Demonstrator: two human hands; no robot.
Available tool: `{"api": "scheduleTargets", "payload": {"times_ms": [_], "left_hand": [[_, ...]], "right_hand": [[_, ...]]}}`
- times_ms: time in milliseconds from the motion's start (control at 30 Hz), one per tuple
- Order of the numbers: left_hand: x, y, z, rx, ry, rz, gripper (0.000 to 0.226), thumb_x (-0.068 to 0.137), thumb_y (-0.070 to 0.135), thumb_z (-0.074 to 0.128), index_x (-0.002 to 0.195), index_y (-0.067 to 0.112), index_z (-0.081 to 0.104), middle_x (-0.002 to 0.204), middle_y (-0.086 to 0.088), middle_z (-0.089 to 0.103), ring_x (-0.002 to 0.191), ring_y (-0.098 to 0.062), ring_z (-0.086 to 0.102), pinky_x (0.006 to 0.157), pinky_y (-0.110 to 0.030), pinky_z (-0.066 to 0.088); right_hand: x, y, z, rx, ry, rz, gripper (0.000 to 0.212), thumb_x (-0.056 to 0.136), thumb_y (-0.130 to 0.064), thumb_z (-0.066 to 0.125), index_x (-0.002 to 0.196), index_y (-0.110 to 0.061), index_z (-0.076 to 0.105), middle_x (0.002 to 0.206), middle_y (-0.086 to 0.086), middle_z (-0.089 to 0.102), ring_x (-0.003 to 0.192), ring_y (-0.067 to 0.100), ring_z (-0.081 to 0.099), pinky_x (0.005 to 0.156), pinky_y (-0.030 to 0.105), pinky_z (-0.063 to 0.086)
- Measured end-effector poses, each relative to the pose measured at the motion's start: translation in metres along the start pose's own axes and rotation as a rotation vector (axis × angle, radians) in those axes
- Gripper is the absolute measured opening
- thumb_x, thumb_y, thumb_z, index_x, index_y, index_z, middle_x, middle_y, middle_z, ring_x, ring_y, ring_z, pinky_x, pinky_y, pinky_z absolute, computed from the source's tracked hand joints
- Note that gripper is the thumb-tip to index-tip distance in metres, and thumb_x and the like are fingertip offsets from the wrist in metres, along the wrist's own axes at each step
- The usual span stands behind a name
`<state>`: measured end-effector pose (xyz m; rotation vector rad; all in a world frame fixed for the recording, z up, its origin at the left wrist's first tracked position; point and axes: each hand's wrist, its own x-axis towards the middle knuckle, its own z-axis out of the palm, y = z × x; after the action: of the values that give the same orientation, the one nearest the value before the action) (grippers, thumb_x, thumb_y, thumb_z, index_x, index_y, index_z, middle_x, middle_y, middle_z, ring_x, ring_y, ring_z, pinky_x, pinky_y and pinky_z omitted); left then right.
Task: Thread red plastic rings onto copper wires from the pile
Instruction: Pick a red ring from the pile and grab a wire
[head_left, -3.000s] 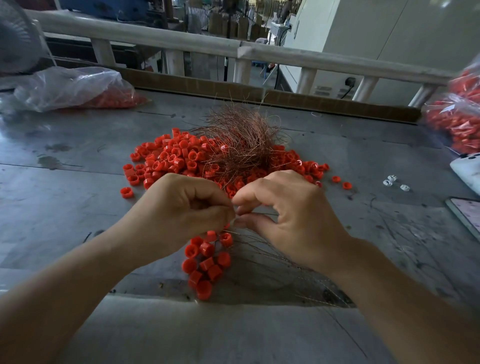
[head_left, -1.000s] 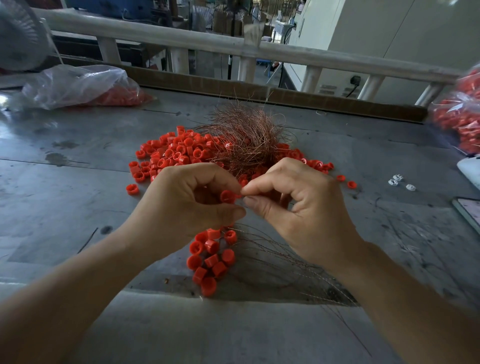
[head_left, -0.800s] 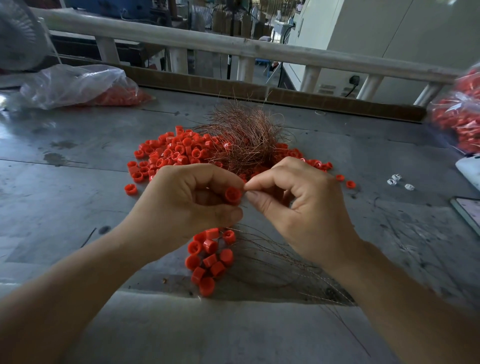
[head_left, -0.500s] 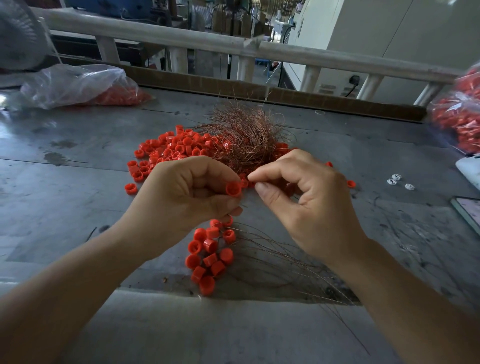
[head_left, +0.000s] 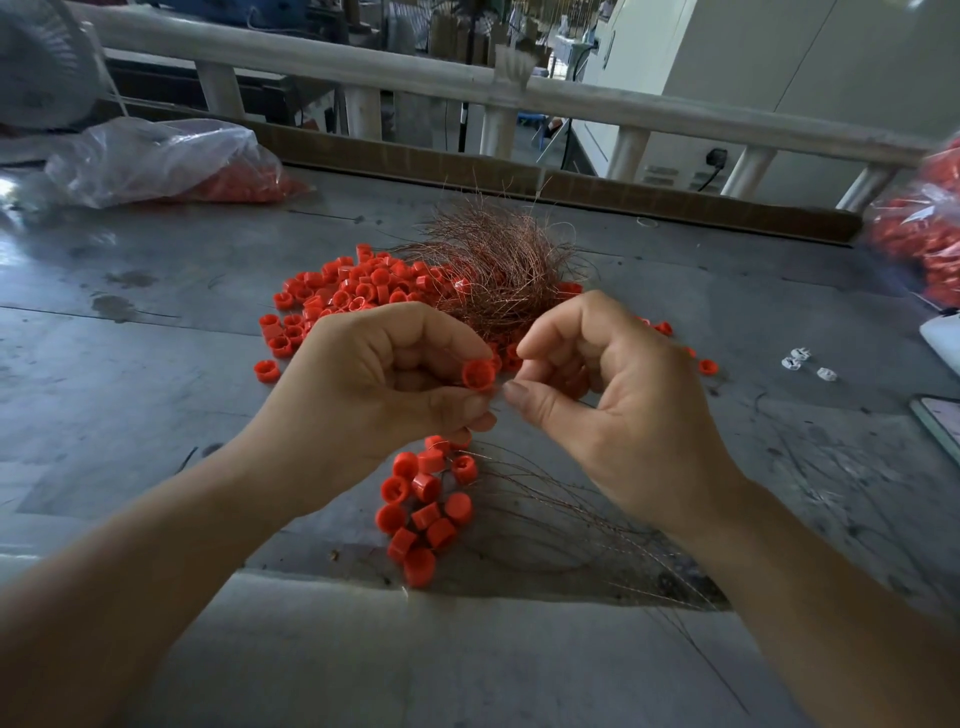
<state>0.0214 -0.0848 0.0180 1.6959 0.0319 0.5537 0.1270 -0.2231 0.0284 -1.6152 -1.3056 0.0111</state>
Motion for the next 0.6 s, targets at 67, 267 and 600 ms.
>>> {"api": "scheduleTargets", "payload": {"times_ms": [67,267,600], "left_hand": [[0.0004,0.0002,-0.0013,-0.036,-0.028,-0.025,0.024,0.059,0.009,0.073,0.081,0.016,0.071,0.077,-0.005,0.073,0.067,-0.018,0.071,0.059,-0.02,0.054],[0.0012,-0.0004,-0.0056,-0.169,-0.053,-0.073,0.035,0.068,0.004,0.059,0.098,0.019,0.069,0.085,-0.006,0.074,0.076,-0.021,0.071,0.063,-0.023,0.055],[0.0011,-0.0017,-0.0064,-0.154,-0.054,-0.065,0.031,0.069,0.011,0.066,0.098,0.02,0.069,0.085,-0.004,0.074,0.077,-0.019,0.071,0.062,-0.021,0.055]], "right_hand": [[0.0004,0.0002,0.0001,-0.008,0.003,0.002,0.024,0.073,-0.014,0.067,0.08,-0.03,0.05,0.069,-0.009,0.056,0.065,0.002,0.055,0.059,0.008,0.042],[0.0023,0.0008,-0.005,-0.005,0.04,0.023,0.022,0.073,-0.015,0.066,0.079,-0.03,0.05,0.067,-0.01,0.056,0.064,0.004,0.055,0.058,0.01,0.042],[0.0031,-0.0003,-0.005,-0.026,0.034,0.034,0.025,0.072,-0.014,0.066,0.077,-0.032,0.049,0.067,-0.01,0.056,0.063,0.002,0.054,0.058,0.01,0.043]]}}
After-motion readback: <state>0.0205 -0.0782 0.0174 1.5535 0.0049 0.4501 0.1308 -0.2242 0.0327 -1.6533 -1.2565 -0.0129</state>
